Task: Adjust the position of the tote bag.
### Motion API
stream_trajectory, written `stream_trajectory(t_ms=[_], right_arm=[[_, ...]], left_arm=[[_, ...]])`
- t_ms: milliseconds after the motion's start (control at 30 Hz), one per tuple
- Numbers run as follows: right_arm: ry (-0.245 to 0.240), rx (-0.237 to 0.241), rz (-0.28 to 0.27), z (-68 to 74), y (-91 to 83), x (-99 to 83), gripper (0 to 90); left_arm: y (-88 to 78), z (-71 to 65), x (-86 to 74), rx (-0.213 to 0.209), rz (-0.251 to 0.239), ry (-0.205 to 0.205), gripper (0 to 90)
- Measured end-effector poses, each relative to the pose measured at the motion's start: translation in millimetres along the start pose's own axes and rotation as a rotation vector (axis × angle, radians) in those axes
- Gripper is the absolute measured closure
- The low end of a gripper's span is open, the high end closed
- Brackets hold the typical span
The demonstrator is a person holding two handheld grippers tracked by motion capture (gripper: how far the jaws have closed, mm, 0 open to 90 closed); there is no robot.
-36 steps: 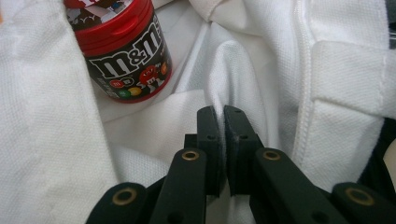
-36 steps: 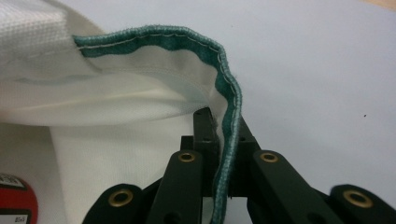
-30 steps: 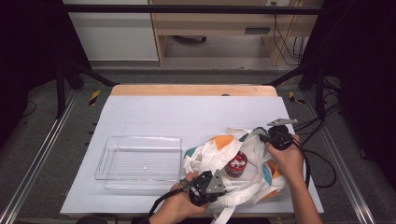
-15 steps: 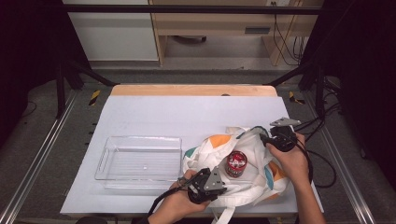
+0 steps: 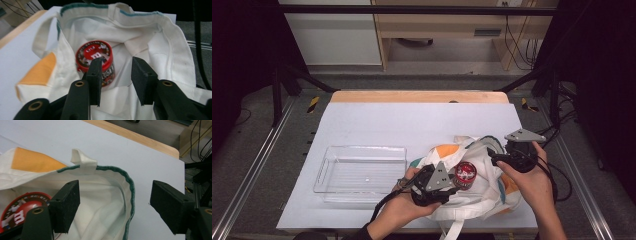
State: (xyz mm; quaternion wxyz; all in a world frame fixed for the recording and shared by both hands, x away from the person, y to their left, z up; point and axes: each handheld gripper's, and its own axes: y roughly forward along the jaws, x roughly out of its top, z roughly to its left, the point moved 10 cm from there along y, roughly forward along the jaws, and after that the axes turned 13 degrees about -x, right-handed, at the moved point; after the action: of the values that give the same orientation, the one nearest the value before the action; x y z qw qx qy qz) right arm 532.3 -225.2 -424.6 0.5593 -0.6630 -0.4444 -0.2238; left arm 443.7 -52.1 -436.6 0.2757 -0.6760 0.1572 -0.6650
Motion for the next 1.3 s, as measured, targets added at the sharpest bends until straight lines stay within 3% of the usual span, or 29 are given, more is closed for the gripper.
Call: stream_trajectory(t_ms=[67,200,333,433,500,567,667,733,800,1033,1200,1300], right_arm=[[0.015,0.000,0.006,1.6,-7.6,-1.2,24.7],[0.020,-0.002,0.008,4.7,-21.3,-8.7,24.5],[0.010,-0.001,0.027,6.9,-34.7,-20.9,25.3],[0.016,0.022,0.019,9.7,-45.0,-25.4,30.3],[0.012,0.019,-0.001,12.6,-50.2,-25.5,33.6],[-0.005,0.020,0.002,17.9,-53.1,-28.2,36.4],[-0.039,0.045,0.022,30.1,-55.7,-36.8,40.3],[-0.064,0.050,0.036,36.7,-56.4,-43.3,42.2],[-0.064,0.066,0.042,41.7,-55.5,-48.0,42.2],[-0.037,0.070,0.064,40.7,-52.3,-60.3,42.9],[-0.042,0.067,0.066,38.4,-54.2,-66.7,47.6],[-0.025,0.072,0.074,35.0,-54.9,-71.9,49.5]], left_arm=[[-3.4,6.9,1.7,0.033,0.011,0.003,57.5],[-7.0,20.4,3.7,0.057,0.009,-0.009,53.1],[0.1,36.0,0.0,0.074,0.036,-0.029,48.9],[8.6,38.9,-2.8,0.059,0.061,-0.030,45.0],[16.5,38.2,-8.9,0.029,0.113,-0.031,37.6],[21.6,39.6,-13.8,0.025,0.147,-0.029,31.8],[23.7,44.4,-13.5,0.051,0.123,-0.047,31.3],[26.2,45.6,-13.4,0.043,0.108,-0.066,31.0],[30.3,47.1,-16.9,0.030,0.130,-0.070,29.3],[36.2,56.8,-20.1,0.068,0.154,-0.072,30.4],[37.1,64.4,-20.0,0.100,0.168,-0.075,33.7],[32.7,70.5,-17.8,0.114,0.154,-0.080,43.1]])
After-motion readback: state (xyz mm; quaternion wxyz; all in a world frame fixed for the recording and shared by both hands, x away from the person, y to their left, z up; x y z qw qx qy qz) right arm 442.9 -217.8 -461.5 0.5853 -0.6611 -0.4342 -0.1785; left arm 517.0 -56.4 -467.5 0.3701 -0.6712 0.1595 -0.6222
